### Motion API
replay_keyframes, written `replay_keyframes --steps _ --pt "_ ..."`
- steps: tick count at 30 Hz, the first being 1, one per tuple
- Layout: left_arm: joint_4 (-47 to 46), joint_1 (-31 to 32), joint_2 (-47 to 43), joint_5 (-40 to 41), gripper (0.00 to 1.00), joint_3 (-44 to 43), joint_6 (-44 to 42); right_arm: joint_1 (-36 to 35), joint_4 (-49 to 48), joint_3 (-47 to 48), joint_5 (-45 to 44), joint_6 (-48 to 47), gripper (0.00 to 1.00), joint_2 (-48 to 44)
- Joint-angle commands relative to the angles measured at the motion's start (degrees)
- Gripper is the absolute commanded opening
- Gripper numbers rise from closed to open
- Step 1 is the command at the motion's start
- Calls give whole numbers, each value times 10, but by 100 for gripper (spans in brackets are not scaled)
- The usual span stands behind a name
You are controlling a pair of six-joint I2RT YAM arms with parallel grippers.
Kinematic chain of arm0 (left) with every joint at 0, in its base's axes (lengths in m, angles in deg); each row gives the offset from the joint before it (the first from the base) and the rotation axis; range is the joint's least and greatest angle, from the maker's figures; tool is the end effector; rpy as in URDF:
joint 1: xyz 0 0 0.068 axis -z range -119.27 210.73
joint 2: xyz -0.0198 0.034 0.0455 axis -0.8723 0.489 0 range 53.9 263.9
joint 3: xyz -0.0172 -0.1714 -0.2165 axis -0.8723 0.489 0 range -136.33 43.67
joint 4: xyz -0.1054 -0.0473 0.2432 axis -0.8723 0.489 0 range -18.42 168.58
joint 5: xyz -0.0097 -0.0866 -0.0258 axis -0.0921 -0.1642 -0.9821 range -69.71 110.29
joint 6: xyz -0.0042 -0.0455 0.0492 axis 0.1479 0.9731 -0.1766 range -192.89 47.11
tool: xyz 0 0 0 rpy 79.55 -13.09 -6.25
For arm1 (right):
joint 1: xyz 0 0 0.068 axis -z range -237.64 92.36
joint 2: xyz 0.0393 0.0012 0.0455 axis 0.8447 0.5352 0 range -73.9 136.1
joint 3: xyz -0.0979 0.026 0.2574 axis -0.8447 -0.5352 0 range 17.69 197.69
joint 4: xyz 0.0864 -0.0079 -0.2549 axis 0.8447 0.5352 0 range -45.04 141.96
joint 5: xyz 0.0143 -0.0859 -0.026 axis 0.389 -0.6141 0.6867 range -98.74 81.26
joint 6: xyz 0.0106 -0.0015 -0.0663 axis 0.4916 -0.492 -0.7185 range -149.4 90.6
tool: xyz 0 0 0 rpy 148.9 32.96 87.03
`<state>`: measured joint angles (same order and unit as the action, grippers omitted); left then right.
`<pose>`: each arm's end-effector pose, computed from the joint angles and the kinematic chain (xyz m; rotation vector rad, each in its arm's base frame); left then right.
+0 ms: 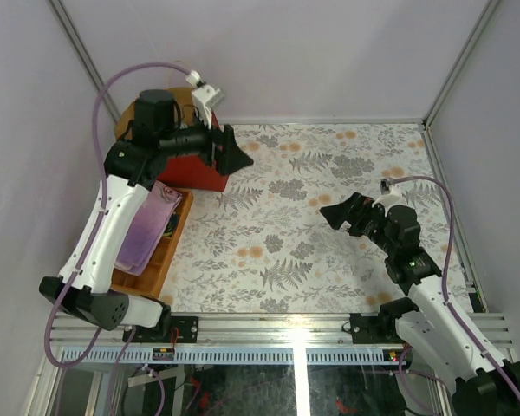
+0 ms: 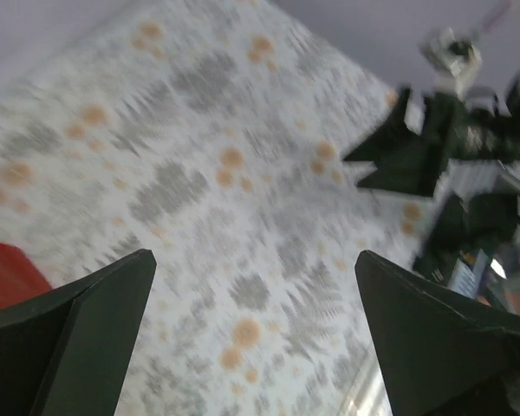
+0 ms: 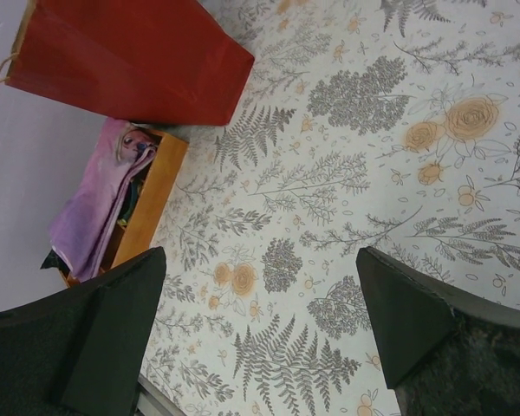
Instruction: Take the snacks out of the paper bag
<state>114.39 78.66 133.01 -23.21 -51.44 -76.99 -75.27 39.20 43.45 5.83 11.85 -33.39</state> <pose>0.2713 -0.1266 0.4532 0.8468 1.8325 -0.9217 0.1873 0.0736 0.2613 0.1772 1.8153 0.9632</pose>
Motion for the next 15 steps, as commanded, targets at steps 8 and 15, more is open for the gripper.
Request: replay_keyframes --steps 8,15 --pt "-382 -33 75 340 100 -169 161 -4 124 157 -8 -39 100 31" --pt "-496 -45 159 568 100 -178 228 -4 148 173 -17 -54 99 -9"
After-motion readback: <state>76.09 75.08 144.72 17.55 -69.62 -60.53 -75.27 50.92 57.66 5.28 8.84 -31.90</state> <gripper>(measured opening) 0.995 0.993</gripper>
